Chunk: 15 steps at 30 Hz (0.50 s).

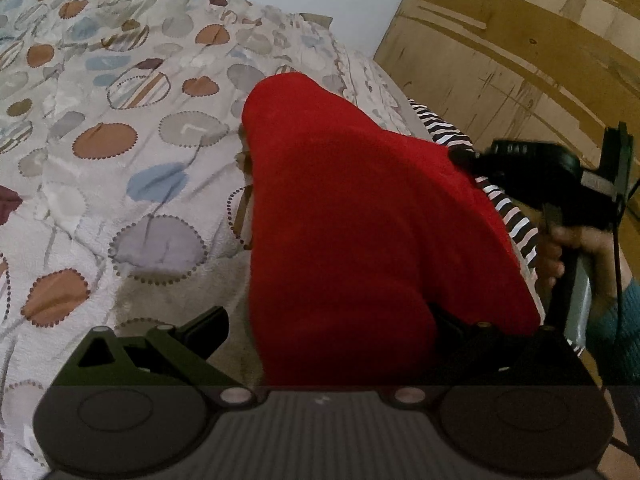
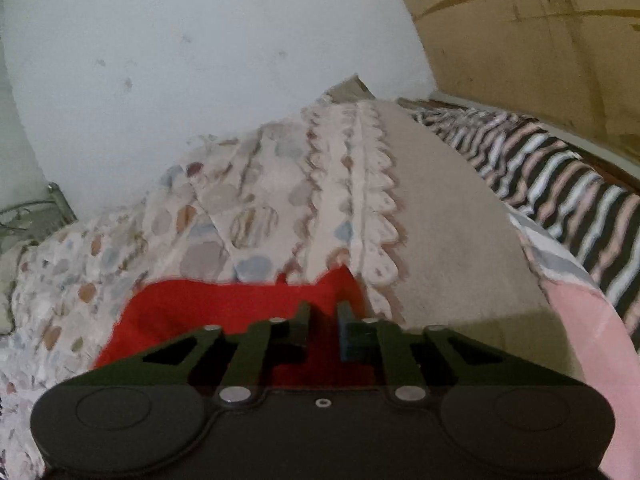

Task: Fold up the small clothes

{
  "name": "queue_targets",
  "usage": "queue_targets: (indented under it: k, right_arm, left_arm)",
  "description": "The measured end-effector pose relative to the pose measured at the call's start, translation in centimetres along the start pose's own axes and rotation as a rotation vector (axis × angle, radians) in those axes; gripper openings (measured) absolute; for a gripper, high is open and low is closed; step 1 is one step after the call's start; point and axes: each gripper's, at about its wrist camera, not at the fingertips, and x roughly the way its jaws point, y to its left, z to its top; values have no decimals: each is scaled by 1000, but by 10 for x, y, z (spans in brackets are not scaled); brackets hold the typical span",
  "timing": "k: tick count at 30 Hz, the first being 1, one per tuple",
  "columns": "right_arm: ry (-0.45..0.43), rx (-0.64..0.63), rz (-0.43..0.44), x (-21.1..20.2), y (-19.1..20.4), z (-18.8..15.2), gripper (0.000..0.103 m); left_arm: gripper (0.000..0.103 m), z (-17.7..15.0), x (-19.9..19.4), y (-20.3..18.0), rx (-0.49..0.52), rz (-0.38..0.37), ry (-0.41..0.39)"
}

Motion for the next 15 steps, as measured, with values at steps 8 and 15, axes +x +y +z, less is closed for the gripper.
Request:
queue_targets:
  k: [8, 15]
  right_arm:
    - [-69, -102, -31, 13, 19, 25, 0]
    - [-3, -50, -58, 20, 0, 16, 19]
  left_arm:
    - [103, 2, 6, -5, 3, 0, 5]
    - [103, 0, 8, -3, -15, -7, 7]
